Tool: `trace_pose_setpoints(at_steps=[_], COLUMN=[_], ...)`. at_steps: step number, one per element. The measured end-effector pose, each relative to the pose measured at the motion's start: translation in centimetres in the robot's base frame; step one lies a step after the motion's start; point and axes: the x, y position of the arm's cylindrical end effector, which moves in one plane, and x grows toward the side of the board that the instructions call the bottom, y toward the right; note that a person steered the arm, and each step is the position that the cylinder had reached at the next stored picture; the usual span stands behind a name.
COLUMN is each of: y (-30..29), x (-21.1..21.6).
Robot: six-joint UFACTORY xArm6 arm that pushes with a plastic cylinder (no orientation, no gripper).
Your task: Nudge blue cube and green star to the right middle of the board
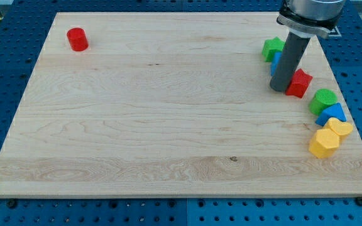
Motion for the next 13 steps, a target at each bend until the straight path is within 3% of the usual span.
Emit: trace_pose_setpoints(at_steps=[2,4,5,7,10,12,13], y=[2.8,5.2,1.2,-4.4,5.5,6.1,4.6], x=[-2.3,-0.8,-0.8,-6.9,-7.0,-4.1,-4.8])
